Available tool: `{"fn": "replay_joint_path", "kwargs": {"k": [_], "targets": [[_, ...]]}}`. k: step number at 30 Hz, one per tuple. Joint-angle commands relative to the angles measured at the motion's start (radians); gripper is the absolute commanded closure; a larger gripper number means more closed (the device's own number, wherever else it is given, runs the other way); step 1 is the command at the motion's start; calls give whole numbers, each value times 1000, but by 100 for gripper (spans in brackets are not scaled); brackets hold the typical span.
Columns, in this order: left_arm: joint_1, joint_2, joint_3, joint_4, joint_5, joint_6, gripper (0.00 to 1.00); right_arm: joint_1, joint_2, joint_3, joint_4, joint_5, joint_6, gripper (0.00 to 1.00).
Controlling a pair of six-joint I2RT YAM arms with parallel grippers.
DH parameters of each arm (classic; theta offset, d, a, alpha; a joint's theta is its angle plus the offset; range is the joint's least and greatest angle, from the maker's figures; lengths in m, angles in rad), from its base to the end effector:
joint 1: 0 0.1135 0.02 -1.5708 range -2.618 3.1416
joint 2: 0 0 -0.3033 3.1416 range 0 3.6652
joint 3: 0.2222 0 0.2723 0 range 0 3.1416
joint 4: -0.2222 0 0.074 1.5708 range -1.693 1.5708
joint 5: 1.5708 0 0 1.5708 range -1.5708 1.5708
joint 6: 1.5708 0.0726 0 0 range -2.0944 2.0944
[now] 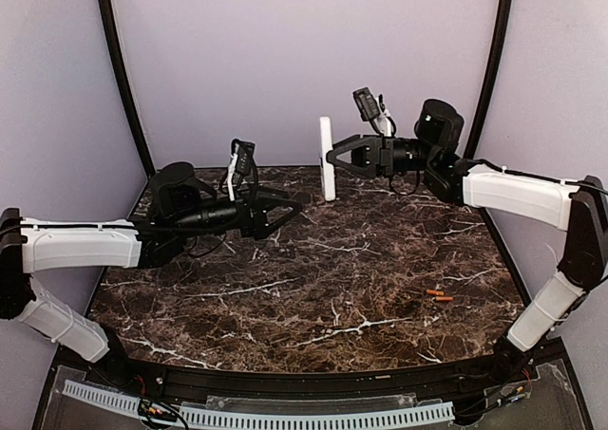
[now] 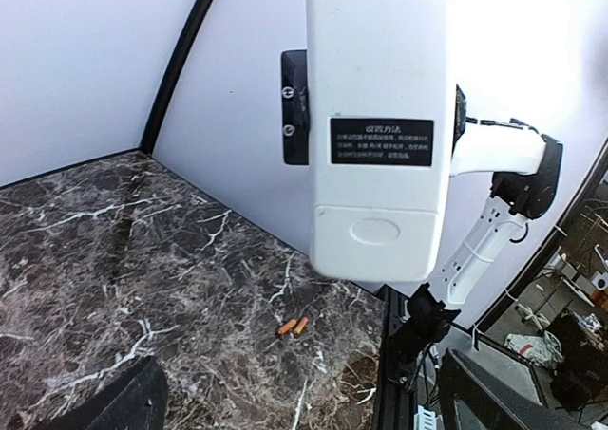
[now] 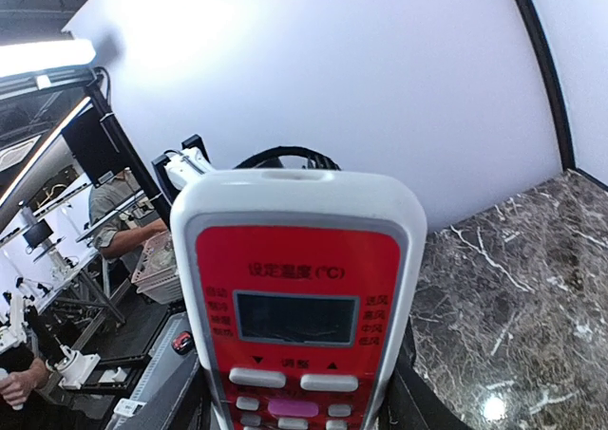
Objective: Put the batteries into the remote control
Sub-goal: Pass from the right arm to the left
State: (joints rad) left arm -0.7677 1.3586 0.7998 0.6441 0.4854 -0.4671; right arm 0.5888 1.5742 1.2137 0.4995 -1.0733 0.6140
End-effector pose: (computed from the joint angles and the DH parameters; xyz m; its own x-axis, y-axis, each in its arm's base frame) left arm 0.2289 -0.2680 0.3318 -0.3725 -0.1940 -0.9075 0.8747 0.2533 -0.4132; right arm 0.2958 0.2743 0.3943 -0.4755 0.0131 -0.8796 -0.8746 -0.1150 0.4711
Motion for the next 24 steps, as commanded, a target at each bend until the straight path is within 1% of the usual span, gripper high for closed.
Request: {"fn": "replay_joint_path", "kwargs": {"k": [1,5,7,18,20,24], "targets": [[-34,18,49,83,58,5,0,48,47,10,230,-39,105,73],[-57,36,69,124,90,-1,0,76,87,24,301,-48,152,74],[-68,42,82,120,94,0,0,86,105,34,324,-53,166,75],[-74,89,134,93,59,-3,0,112,144,63,390,-72,219,79],[-74,97,139,109,71,-12,6,114,147,64,406,-77,233,80],[-74,109,146,149,96,-35,12,115,150,61,410,-80,239,80]]}}
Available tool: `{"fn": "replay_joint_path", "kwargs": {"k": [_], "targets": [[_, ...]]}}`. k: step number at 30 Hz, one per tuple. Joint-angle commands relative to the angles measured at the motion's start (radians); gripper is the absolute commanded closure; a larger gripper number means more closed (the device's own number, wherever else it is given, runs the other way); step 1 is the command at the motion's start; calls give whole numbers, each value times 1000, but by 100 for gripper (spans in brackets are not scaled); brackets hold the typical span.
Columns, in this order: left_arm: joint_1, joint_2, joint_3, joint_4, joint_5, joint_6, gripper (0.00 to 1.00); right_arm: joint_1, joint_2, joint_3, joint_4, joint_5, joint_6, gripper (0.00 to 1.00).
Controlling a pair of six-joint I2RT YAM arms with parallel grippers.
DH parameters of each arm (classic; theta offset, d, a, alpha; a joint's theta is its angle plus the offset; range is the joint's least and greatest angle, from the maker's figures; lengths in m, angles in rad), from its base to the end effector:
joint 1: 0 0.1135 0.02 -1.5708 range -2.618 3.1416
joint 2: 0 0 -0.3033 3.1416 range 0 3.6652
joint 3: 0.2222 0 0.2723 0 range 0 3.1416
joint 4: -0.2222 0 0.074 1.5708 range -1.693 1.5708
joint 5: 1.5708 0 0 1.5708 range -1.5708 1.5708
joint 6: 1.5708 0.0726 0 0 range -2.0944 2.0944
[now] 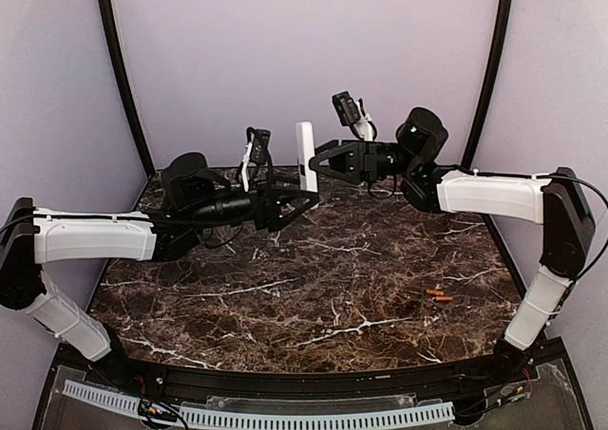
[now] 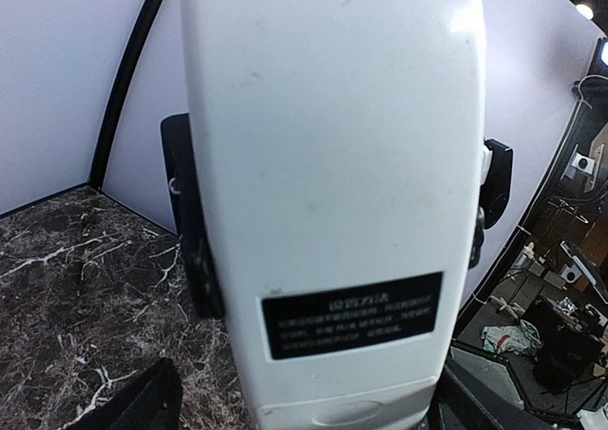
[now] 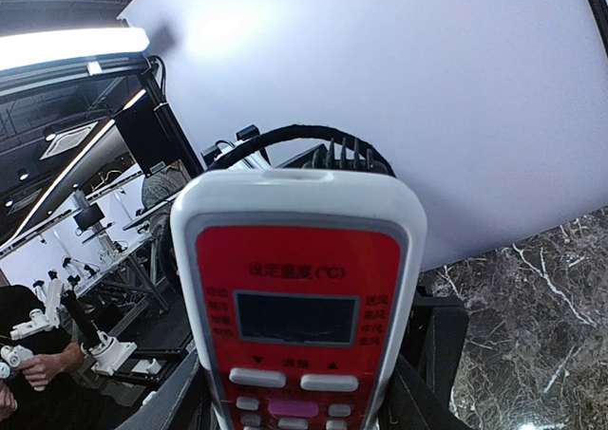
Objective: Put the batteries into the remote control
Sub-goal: Pass from the right arm to the left
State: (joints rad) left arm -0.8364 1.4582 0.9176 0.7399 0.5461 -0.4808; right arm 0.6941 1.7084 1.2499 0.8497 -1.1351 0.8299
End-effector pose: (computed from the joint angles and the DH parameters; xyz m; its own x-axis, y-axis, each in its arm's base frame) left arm 0.2252 -0.3057 0.3566 -0.3335 -0.2204 -0.9166 0.9262 0.1048 -0.3622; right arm 0.2831 0.3212 0.3901 -0.4767 0.0084 -0.8790 -0.8333 -0.3229 0.4488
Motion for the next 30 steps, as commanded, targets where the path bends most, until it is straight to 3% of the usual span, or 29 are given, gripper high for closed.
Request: {"fn": "replay_joint_path", "kwargs": {"k": [1,10,12,17,18,21,25,30], "targets": [[-6,12,29,60,42,-29,15,10,15,23,56,-18,22,80],[-6,32,35,106,68,-57,43,8,-20,7,-57,-9,-68,80],[-6,33,33,109,67,-57,50,6,-40,1,-111,-3,-104,72],[-6,29,22,106,61,-64,65,-29,-149,-49,-316,52,-224,33],[-6,29,20,98,63,-65,67,-45,-179,-64,-372,69,-253,24],[-6,33,14,74,69,-65,70,-97,-275,-102,-614,154,-367,15],[-3,38,6,34,60,-65,72,-187,-414,-158,-938,301,-476,14],[5,45,-6,10,47,-74,72,-264,-499,-134,-1439,622,-617,17]]}}
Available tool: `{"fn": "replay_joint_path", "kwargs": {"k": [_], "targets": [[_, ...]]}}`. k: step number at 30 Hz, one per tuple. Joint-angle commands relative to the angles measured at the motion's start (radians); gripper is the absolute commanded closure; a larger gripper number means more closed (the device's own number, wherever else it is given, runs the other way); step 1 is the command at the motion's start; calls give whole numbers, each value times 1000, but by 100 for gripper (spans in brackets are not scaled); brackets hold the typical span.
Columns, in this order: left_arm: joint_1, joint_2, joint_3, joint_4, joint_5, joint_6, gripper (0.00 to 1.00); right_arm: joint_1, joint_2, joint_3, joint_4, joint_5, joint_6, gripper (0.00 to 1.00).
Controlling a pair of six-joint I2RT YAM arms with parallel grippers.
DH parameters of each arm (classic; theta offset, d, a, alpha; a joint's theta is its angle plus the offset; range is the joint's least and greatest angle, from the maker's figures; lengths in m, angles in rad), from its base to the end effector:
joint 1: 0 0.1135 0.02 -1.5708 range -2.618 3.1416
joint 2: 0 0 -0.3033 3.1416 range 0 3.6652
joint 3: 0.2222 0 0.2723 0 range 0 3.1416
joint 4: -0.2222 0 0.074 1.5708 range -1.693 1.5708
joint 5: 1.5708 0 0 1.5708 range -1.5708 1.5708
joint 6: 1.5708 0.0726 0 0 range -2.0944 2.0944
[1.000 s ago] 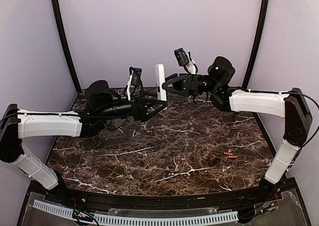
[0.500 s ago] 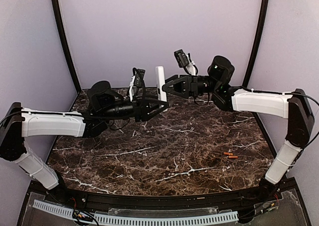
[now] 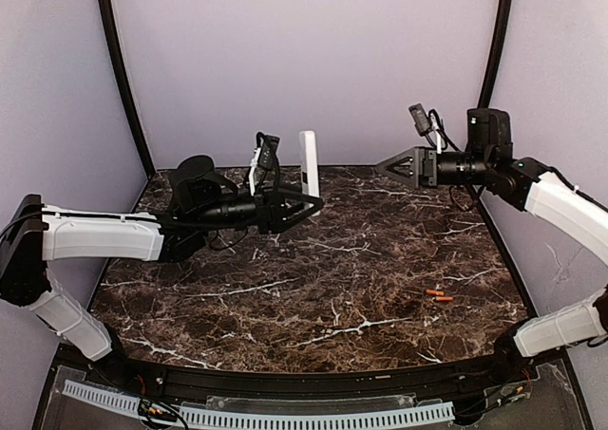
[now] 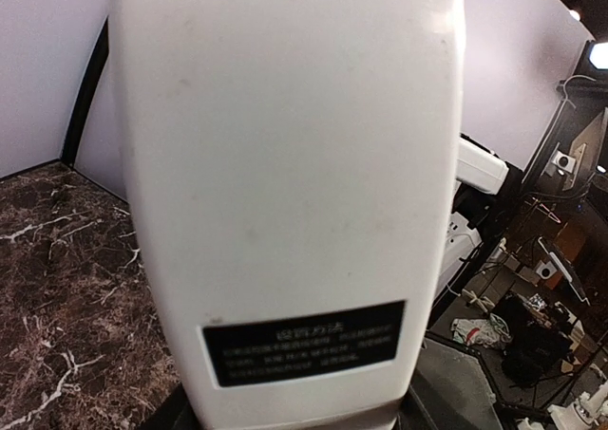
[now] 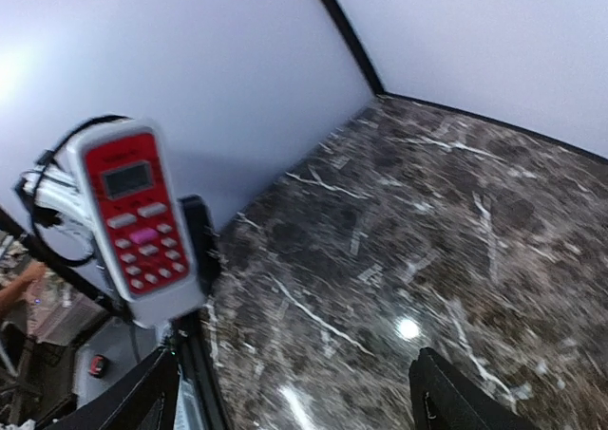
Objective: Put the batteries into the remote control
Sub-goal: Pass from the right arm to the left, then move the right arm with the battery to the center of the board.
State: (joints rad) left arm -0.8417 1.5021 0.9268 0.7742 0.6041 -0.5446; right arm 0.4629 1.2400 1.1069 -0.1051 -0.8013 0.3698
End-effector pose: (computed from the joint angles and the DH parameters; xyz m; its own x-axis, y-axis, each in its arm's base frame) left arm 0.2263 -0.3152 0.3483 -0.3976 -0.1950 -0.8966 0.9105 0.0374 -0.4119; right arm 0.2574 0.1867 0.3952 -0.5349 0.0141 -0.8448 -0.7957 0.3279 0.5092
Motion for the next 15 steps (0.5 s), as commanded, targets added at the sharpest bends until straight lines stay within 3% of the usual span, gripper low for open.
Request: {"fn": "replay_joint_path", "kwargs": {"k": [1,7,9,15], "targets": [[11,3,-15,-37,-14,-10,72,-36,-29,24,-571,345,-178,18],[24,10,-12,-73,-43,1,72,-45,52,110,-914,625,-275,23],[25,15,-9,-80,-47,7,72,-42,84,130,-972,724,-294,26],[26,21,-8,-79,-54,15,72,-24,167,204,-1033,778,-362,47]]}}
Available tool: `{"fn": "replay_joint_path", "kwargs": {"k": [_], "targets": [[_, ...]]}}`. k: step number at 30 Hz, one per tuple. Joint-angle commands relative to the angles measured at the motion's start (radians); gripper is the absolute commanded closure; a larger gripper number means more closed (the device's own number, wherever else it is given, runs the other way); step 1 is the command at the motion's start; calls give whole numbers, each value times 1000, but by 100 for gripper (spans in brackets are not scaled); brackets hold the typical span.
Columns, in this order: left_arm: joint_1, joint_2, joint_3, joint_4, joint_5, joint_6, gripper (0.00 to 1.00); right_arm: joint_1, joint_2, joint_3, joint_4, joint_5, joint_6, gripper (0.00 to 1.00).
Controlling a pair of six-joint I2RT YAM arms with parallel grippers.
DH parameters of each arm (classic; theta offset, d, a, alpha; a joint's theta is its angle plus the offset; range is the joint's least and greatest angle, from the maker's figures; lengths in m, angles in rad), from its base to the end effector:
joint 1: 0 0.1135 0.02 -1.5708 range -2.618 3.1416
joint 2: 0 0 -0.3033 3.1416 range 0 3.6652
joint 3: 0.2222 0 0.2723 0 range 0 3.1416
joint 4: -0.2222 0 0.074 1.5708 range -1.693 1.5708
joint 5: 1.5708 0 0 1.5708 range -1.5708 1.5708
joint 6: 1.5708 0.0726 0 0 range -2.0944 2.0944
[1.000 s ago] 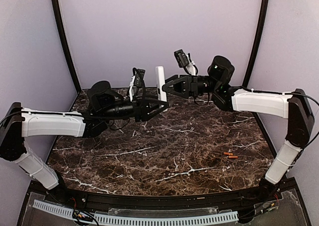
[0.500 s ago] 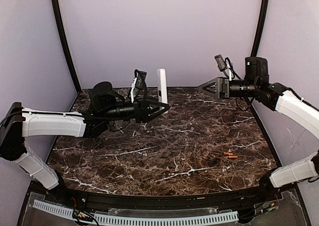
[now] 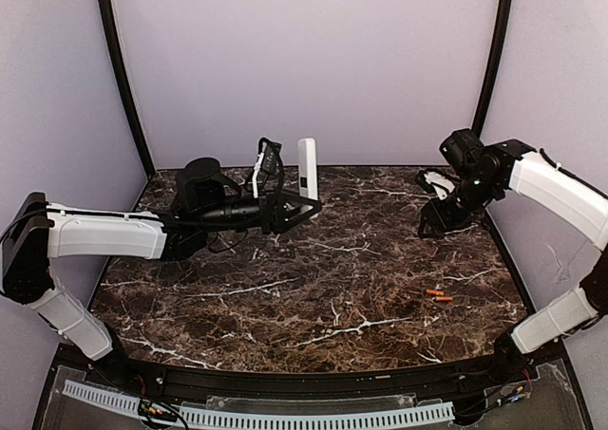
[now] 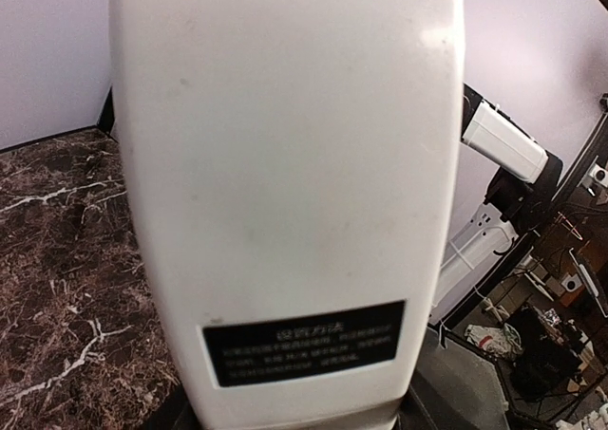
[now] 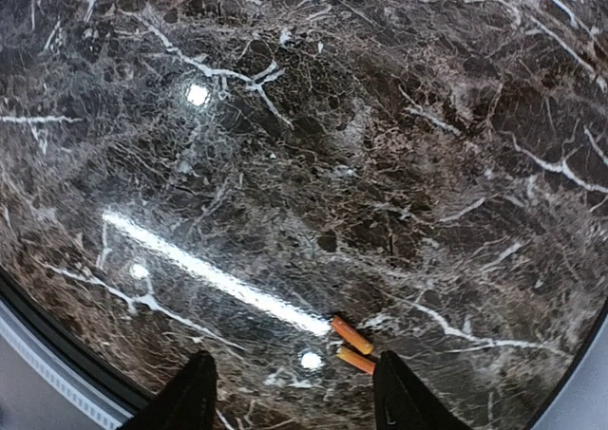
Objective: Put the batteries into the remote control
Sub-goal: Move the right arm with the battery to the center of the board.
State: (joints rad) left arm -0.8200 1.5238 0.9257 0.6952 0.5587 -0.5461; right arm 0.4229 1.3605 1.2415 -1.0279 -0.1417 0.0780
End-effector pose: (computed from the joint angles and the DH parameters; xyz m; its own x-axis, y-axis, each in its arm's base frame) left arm 0.2406 -0.3143 0.3296 -0.4524 -0.1607 -0.8772 0.8717 0.1279 -0.4730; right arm 0.2580 0.1274 0.3052 -0.8645 -0.3044 -0.4000 -0.3931 0.9054 0.1604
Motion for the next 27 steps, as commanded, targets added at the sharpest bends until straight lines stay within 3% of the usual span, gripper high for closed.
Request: {"fn": "replay_joint_path", "kwargs": {"k": [1,7,10,13,18,21,27], "targets": [[5,-2,-7,0,-10,18,72,26,64,80,-118,132,-84,48],[5,-15,-12,3,-26,31,72,117,152,93,-130,219,-133,52],[6,-27,-23,10,-37,34,72,151,151,72,-125,244,-206,39],[6,-36,-34,26,-45,35,72,177,153,-23,-173,375,-253,36],[5,-20,-41,74,-36,12,71,180,104,-123,-221,392,-246,32],[5,-8,-43,122,-18,-11,71,180,86,-186,-209,326,-270,30],[8,-24,-67,158,-14,-2,70,181,79,-254,-187,277,-320,32]]}}
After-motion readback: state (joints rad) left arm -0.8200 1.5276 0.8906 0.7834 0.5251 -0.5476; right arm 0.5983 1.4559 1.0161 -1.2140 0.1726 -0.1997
